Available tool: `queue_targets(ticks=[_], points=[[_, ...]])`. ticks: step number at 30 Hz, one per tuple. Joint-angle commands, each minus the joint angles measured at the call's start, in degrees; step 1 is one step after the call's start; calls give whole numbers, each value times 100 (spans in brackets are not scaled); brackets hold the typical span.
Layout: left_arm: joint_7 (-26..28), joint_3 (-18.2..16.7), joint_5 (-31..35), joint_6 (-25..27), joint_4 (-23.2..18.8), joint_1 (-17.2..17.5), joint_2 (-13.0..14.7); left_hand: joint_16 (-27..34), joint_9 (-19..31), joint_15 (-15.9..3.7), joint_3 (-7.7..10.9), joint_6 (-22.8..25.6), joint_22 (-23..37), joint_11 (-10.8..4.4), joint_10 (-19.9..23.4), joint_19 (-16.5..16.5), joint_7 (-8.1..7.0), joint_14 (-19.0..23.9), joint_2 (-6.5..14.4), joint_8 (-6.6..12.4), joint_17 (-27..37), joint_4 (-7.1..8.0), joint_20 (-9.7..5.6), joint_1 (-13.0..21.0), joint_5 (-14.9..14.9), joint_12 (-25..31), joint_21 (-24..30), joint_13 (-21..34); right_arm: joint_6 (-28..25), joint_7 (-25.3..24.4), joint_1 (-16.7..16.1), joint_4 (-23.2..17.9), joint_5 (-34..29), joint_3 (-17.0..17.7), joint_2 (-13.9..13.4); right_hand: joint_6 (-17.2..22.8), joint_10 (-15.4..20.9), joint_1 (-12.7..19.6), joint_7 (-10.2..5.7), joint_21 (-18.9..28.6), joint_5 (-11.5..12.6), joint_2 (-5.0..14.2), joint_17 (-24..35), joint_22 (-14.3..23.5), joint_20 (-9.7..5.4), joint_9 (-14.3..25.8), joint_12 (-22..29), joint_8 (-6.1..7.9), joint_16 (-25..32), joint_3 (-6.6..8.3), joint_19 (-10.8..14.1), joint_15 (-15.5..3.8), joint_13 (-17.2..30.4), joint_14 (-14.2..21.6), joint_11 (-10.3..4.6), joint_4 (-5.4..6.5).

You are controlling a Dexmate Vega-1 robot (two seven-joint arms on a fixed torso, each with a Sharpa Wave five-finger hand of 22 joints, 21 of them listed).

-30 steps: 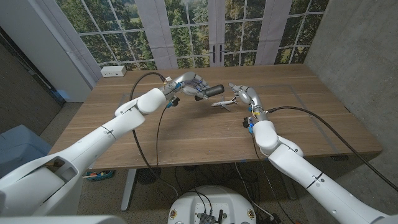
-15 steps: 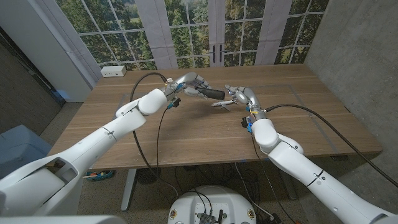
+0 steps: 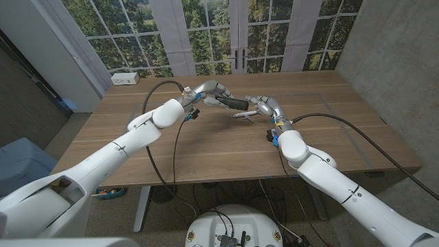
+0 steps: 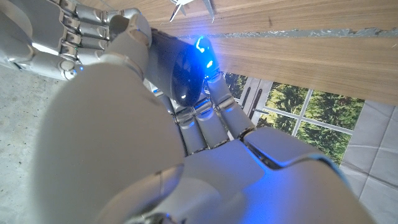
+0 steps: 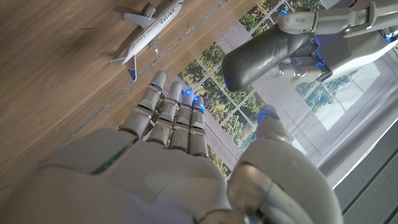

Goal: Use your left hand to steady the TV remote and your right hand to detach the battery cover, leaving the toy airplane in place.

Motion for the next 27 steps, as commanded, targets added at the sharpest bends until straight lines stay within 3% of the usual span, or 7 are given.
queue_targets(ticks=[1,6,8,13,18,21,27], points=[[-211,-269,-1028,155,211,135,-185,22,1,-434,51,71,-7,-64,82,-42,17,289,954,51,24,-16,-697,926,18,-29,47,31,-218,282,131,-84,-23,-64,-239,-10,-14,53,-40,-33,29,-37,35,17,8,0,-10,-26,-18,-23,-45,-27,34,-22,-42,-1],[-482,-349,-1631,1,437,129,-300,12,3,-433,56,73,-15,-69,75,-62,11,281,947,46,35,-19,-697,935,20,-32,74,48,-252,469,243,-24,86,-79,-268,283,308,247,-138,-11,70,-23,75,14,-34,10,106,111,61,1,-5,-125,66,140,-143,-38],[-529,-363,-1751,-13,480,122,-314,10,3,-432,57,67,-18,-71,71,-71,11,280,945,42,38,-20,-696,937,20,-34,79,53,-53,608,239,61,281,-4,-275,418,419,255,-86,-8,75,-37,99,13,-32,23,151,174,111,-28,-4,-114,91,240,-156,-15],[-625,-351,-1931,-32,577,91,-336,2,4,-432,62,64,-28,-70,62,-93,8,277,947,36,50,-14,-689,935,20,-42,106,64,406,833,267,362,643,105,-219,545,687,350,-151,17,113,-57,162,12,-78,56,269,256,206,-57,43,-206,160,399,-219,-22],[-732,-317,-2061,-36,664,36,-367,-6,6,-432,67,57,-38,-66,62,-115,6,274,948,29,63,-10,-686,933,21,-51,139,70,873,1175,335,707,1044,169,-163,524,696,599,-185,-5,166,2,224,11,-132,86,304,281,227,8,-31,-249,231,368,-272,-82],[-780,-292,-2106,8,687,3,-367,-11,7,-432,72,58,-46,-68,57,-129,12,273,946,27,70,-14,-689,942,22,-60,154,69,1247,1358,375,966,1228,187,-105,323,483,788,-169,-18,199,-25,310,12,-102,124,277,236,186,2,-88,-247,331,174,-234,-82],[-731,-246,-2035,99,668,-38,-334,-21,8,-432,79,64,-60,-67,65,-155,10,270,942,24,84,-14,-687,946,24,-64,188,81,2014,1340,345,1332,1239,198,51,207,376,885,-174,-28,217,-36,373,14,-95,147,278,206,179,-18,-137,-239,404,92,-229,-64]])
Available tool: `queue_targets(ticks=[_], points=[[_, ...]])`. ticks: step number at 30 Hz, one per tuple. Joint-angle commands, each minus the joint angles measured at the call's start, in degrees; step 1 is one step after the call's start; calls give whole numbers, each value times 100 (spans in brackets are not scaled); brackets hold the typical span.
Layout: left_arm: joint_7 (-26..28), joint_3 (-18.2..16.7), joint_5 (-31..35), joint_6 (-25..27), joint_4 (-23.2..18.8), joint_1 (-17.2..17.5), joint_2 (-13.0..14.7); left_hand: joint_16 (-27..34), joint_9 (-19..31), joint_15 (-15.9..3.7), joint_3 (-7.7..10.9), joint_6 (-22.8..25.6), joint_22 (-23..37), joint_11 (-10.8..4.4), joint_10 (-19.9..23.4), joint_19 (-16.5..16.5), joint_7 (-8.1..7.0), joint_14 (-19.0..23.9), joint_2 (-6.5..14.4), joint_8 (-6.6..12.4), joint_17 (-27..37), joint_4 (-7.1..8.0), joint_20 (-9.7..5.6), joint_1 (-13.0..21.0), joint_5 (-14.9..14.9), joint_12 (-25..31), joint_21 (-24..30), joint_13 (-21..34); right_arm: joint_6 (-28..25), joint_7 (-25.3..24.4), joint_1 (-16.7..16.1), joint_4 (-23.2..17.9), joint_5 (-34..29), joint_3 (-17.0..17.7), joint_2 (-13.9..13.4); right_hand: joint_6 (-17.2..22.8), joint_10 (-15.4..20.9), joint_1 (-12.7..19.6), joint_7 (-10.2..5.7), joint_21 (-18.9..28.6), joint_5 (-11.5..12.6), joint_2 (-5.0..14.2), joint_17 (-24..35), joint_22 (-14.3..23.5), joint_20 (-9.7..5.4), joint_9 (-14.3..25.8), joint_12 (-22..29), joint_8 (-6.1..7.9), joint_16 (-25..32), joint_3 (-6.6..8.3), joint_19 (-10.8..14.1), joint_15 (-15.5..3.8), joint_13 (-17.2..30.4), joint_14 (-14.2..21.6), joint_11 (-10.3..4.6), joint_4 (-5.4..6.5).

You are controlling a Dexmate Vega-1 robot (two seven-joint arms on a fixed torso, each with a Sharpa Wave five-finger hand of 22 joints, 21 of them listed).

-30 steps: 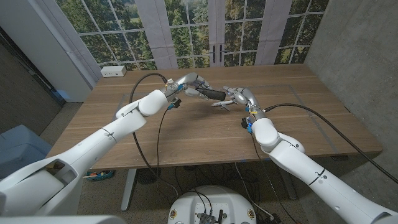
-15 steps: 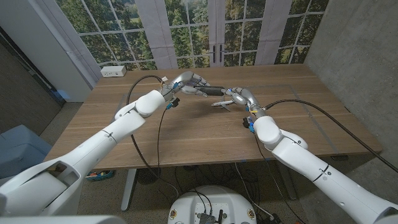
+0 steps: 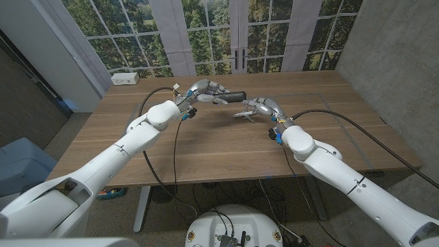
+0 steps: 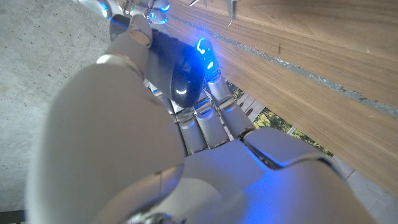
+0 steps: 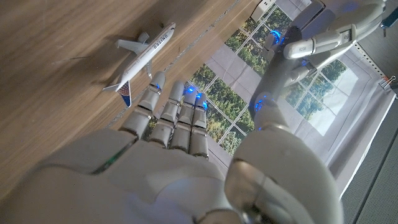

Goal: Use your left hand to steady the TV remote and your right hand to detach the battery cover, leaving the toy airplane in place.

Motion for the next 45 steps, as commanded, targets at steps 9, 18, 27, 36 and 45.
queue_targets(ticks=[9,18,27,36,45], points=[[54,114,0,232,-16,-112,22,5,22,-432,65,59,-35,-72,75,-75,9,275,933,-5,50,7,-715,948,34,-38,114,37,1967,80,-87,981,328,160,444,219,220,449,-104,64,82,26,288,41,8,141,308,174,235,-56,109,-153,292,287,-176,-4],[128,130,27,206,-64,-84,-1,-1,24,-432,74,62,-59,-61,66,-98,11,288,927,-10,74,8,-712,951,38,-52,169,53,1473,80,-64,667,202,120,281,605,410,497,-118,113,117,-144,826,80,59,444,774,587,627,-343,77,-166,785,461,-173,103],[223,139,79,221,-152,-35,-8,-23,26,-432,88,75,-92,-63,74,-136,17,288,920,-11,86,6,-712,959,44,-68,218,58,1127,-116,-86,400,-54,38,240,626,386,268,-71,144,190,-322,1067,95,80,616,988,733,737,-602,78,-137,1068,460,-149,211],[277,141,58,257,-194,12,-40,-37,28,-432,103,63,-125,-73,76,-157,9,292,924,-22,103,8,-710,963,50,-81,269,71,1197,-103,-78,434,-55,-13,310,765,491,736,-156,240,362,-210,1269,104,-38,790,1252,937,874,-515,233,-308,1354,637,-278,61],[264,181,32,348,-191,15,-67,-59,30,-433,118,63,-161,-73,78,-181,14,295,928,-26,110,11,-706,964,56,-92,316,85,1529,128,-50,661,250,18,425,847,570,994,-247,291,444,-139,1315,106,-77,919,1422,1104,875,-445,295,-382,1552,781,-385,33]])
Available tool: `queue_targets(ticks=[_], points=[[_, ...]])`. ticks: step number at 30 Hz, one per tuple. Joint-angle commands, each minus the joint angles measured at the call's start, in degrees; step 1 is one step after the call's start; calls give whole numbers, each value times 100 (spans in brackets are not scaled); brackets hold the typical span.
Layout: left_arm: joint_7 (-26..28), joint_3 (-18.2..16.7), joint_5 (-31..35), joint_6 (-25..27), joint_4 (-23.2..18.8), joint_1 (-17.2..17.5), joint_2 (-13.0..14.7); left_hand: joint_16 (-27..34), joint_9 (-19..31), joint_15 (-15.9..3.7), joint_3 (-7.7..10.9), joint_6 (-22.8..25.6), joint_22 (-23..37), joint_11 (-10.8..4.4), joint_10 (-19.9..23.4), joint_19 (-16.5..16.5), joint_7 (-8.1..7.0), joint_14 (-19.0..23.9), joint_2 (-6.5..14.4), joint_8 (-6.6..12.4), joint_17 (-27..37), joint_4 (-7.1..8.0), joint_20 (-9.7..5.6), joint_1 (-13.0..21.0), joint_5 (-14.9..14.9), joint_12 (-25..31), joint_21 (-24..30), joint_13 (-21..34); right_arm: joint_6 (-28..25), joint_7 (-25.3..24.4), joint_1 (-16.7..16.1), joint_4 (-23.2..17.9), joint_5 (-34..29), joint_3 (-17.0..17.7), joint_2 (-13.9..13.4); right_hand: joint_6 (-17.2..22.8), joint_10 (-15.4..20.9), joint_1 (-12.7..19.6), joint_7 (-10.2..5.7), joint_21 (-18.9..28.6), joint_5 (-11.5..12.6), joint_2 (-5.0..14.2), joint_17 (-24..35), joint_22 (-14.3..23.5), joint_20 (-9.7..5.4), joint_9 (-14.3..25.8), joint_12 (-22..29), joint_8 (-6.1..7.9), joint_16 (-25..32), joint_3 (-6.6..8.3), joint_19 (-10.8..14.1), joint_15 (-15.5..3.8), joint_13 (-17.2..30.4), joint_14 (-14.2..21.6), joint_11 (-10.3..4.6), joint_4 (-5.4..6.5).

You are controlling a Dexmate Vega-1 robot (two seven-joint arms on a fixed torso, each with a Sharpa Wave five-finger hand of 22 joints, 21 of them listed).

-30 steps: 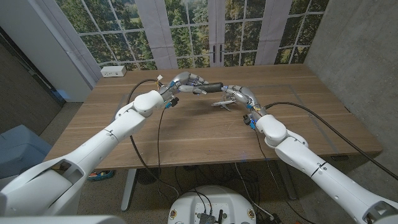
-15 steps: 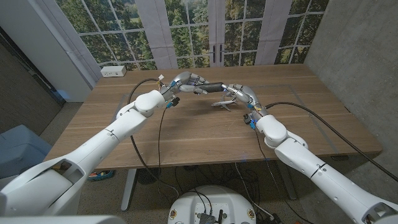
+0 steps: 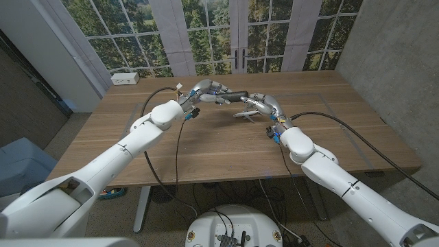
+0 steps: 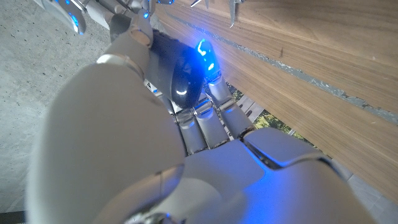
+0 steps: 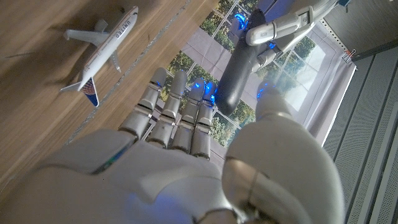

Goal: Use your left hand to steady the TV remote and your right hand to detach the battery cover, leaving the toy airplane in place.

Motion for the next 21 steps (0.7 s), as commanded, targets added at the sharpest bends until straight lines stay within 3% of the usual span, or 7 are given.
queue_targets(ticks=[1,6,10,17,21], points=[[28,38,-28,108,-29,28,-34,13,30,-433,78,57,-5,-70,81,-42,16,297,948,17,34,16,-731,940,30,-5,41,18,333,253,29,214,309,17,107,12,15,91,-16,33,70,22,44,27,-18,58,68,66,44,28,67,-346,86,34,-25,-9],[43,43,-34,180,-57,29,-30,3,31,-433,85,64,-27,-61,96,-54,13,297,945,17,43,17,-729,938,33,-8,72,24,495,480,50,340,584,56,138,-30,12,103,10,40,78,9,68,28,-11,106,120,101,31,9,56,-335,161,35,-21,11],[55,53,-35,208,-68,31,-36,1,31,-433,93,59,-41,-55,100,-62,14,302,949,13,51,16,-731,942,36,-12,85,25,632,401,47,402,513,44,199,76,100,140,-20,60,90,12,118,31,-3,169,223,210,78,-9,69,-372,260,142,-73,24],[80,57,-32,212,-75,29,-49,-6,32,-433,100,53,-67,-67,102,-71,18,309,946,9,64,15,-731,942,38,-23,120,29,598,-41,24,386,137,-11,350,253,254,363,-192,174,135,4,444,41,-77,536,612,650,334,-106,229,-590,754,400,-291,35],[74,58,-37,196,-76,28,-49,-20,33,-433,107,59,-89,-60,115,-81,15,308,949,9,65,19,-725,937,42,-21,142,39,487,-389,12,389,-92,-39,493,289,301,535,-202,238,192,36,546,46,-105,803,849,926,360,-109,307,-678,1088,538,-339,26]])
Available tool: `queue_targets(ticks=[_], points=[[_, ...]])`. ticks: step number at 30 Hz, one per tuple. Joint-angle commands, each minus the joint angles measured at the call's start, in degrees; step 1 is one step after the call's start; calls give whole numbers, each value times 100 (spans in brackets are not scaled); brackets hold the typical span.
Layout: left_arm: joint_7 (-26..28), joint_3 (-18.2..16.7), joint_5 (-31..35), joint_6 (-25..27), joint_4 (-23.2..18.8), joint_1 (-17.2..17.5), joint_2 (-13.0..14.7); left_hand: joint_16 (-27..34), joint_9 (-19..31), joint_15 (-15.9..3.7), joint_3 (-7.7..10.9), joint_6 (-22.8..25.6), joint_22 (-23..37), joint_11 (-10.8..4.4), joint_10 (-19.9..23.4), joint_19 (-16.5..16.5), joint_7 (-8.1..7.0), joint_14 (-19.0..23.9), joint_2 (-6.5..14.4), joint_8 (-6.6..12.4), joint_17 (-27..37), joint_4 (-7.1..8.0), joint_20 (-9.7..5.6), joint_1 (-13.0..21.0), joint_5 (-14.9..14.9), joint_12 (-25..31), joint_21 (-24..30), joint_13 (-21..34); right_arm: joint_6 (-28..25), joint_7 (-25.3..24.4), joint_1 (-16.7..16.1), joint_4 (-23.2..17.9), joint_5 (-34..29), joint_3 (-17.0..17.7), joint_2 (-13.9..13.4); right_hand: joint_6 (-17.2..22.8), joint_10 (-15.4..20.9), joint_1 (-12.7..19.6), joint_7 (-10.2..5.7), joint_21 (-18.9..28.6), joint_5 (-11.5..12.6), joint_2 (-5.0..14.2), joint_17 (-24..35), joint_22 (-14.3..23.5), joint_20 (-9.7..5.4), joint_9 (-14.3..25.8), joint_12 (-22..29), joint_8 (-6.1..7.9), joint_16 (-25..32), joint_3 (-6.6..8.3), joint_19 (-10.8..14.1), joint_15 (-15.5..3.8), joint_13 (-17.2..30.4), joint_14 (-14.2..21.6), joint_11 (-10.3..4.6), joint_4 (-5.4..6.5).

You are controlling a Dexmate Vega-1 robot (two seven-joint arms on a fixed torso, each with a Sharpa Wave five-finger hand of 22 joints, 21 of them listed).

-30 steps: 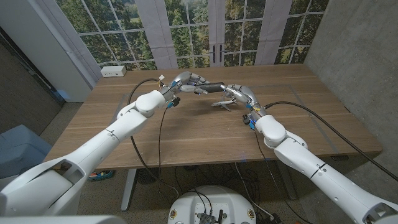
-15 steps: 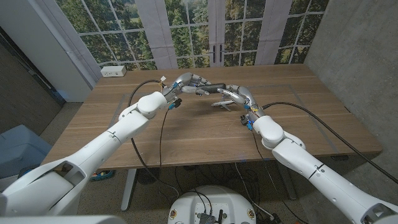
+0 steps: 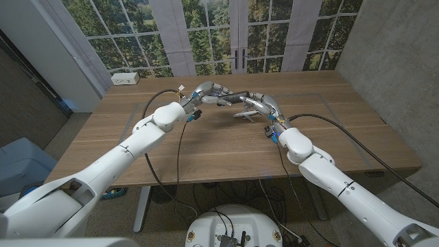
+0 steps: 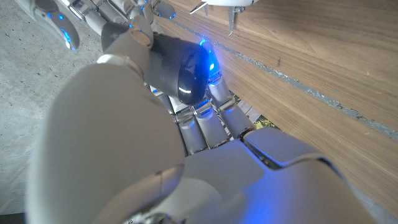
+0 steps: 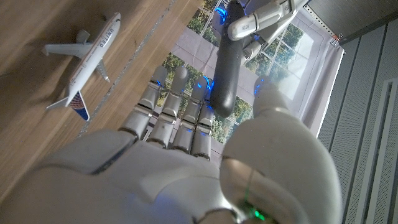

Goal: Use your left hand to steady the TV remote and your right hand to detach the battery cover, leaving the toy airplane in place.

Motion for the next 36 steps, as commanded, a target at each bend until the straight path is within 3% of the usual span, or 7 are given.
queue_targets(ticks=[1,10,16,19,23,27,36], points=[[20,12,-13,23,-21,1,-8,38,14,-434,60,52,-14,-48,49,-50,14,311,967,26,35,18,-741,914,47,-26,57,23,-65,-659,-20,58,-461,-72,299,49,33,183,-15,75,70,41,98,19,-36,244,202,241,35,-3,116,-665,290,129,-73,8],[7,3,-21,-10,-13,-6,-3,33,15,-434,69,61,-48,-42,44,-61,23,324,965,27,53,20,-739,908,52,-40,95,27,-179,-1030,44,188,-774,-161,493,415,426,417,-62,220,64,121,225,27,-83,656,588,831,81,12,291,-741,639,573,-141,6],[-17,-5,-41,-62,39,-25,-15,18,17,-434,74,64,-76,-39,54,-76,23,322,960,25,57,22,-737,899,55,-44,123,35,-53,-1189,90,329,-964,-207,588,527,710,1287,-249,384,27,416,482,42,-309,1128,814,1386,171,271,424,-973,795,930,-399,-143],[-31,-6,-43,-70,63,-41,-15,16,17,-434,79,52,-89,-45,60,-79,29,326,964,20,64,23,-736,896,58,-46,136,36,152,-1225,96,459,-969,-202,652,701,986,1508,-287,508,-99,589,556,61,-395,1068,889,1524,168,354,535,-953,726,1159,-465,-83],[-63,-5,-59,-101,117,-68,-28,10,18,-434,88,54,-110,-37,52,-91,31,328,957,20,71,13,-745,907,61,-52,150,46,313,-1164,138,590,-930,-191,687,832,1151,1590,-204,634,-283,664,582,87,-388,946,888,1606,92,389,584,-941,602,1390,-446,-40],[-91,-9,-80,-171,192,-93,-54,-2,19,-434,95,51,-130,-37,55,-101,33,324,957,17,70,13,-740,907,65,-56,161,47,497,-1129,171,739,-898,-177,734,989,1447,1631,-85,796,-471,700,575,111,-338,773,820,1686,-76,443,628,-923,296,1573,-283,-28],[-120,-10,-81,-262,282,-131,-78,-25,21,-435,107,36,-174,-35,47,-118,35,321,959,11,74,19,-739,898,70,-66,202,66,816,-1152,194,931,-926,-133,821,1102,1848,1685,141,1110,-444,641,521,119,-322,533,539,1634,-410,672,728,-890,-383,1837,-106,-71]])
